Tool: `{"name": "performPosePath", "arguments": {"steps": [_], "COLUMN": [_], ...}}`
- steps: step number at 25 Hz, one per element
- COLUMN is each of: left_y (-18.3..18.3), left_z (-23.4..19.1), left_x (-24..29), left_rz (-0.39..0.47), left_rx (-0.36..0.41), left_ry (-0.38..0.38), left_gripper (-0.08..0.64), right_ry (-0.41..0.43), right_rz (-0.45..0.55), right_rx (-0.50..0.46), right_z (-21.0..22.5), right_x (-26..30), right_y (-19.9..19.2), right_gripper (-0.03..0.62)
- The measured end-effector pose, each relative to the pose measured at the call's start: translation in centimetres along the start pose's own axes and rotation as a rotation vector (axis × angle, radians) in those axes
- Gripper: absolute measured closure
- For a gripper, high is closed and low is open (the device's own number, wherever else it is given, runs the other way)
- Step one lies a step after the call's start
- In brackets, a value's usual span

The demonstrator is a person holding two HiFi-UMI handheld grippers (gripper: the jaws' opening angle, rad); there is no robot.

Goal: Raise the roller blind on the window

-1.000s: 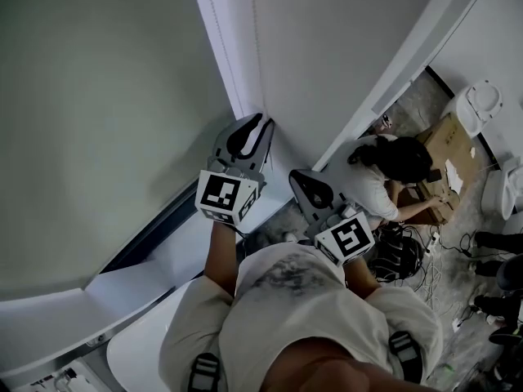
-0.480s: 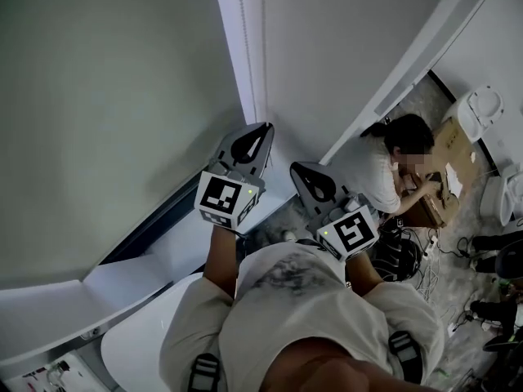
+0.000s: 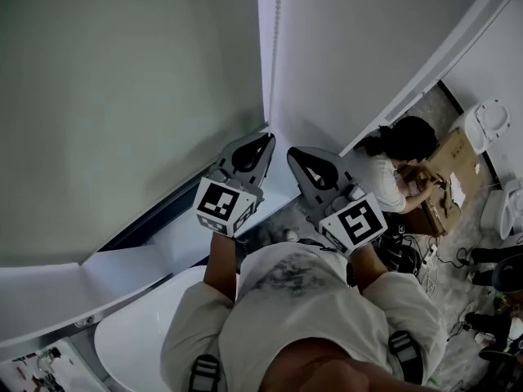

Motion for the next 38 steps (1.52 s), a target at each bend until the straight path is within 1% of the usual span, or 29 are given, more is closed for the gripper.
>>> {"name": "performPosePath", "arguments": {"steps": [4, 10, 14, 18, 23, 28, 31, 38], "left_y": [-0.2, -0.4, -0.4, -0.4, -0.4, -0.3, -0.5, -0.6], "left_z": [-0.2, -0.2, -0.4, -0.4, -0.3, -0.3, -0.3, -0.2], "left_x": [-1.2, -1.9, -2.6, -2.8, -3.1, -3.2, -3.1, -2.9], "left_rz": [-0.009, -0.016, -0.014, -0.017, -0.016, -0.012, -0.01, -0.014], "left_rx": [-0.004, -0.008, -0.003, 0.003, 0.009, 0.01, 0.006, 0.017], "left_ry": [-0.003, -0.014, -0.013, -0.013, -0.015, -0.014, -0.012, -0.026], "left_gripper": [0.555, 0.555, 0.554, 0.555, 0.555, 0.555, 0.555, 0.555], "right_ry": [0.023, 0.029, 0.046, 0.065, 0.09, 0.103, 0.119, 0.11], "right_rz": [0.028, 0.033, 0.059, 0.089, 0.101, 0.09, 0.107, 0.126], "right_rx": [0.014, -0.003, 0.015, 0.006, -0.006, -0.013, -0.006, -0.014], "right_z": [-0.1, 0.4, 0.4, 0.5, 0.4, 0.4, 0.5, 1.0], "right_x": [0.8, 1.7, 2.1, 2.4, 3.1, 3.3, 2.8, 3.6], "right_y": [2.4, 5.6, 7.6, 9.2, 10.6, 11.4, 11.9, 13.5], "right_gripper": [0.531, 0.529, 0.529, 0.529, 0.525, 0.466, 0.454, 0.454]}}
Point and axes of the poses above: the fingertips, and each gripper's own axes: x forward along the fingers, z to its right, y out of its top, the point moved 8 cm from there along -x, backward along the fingers, and after that the axes turned 8 degrees about -z, right-handed, at the moved point
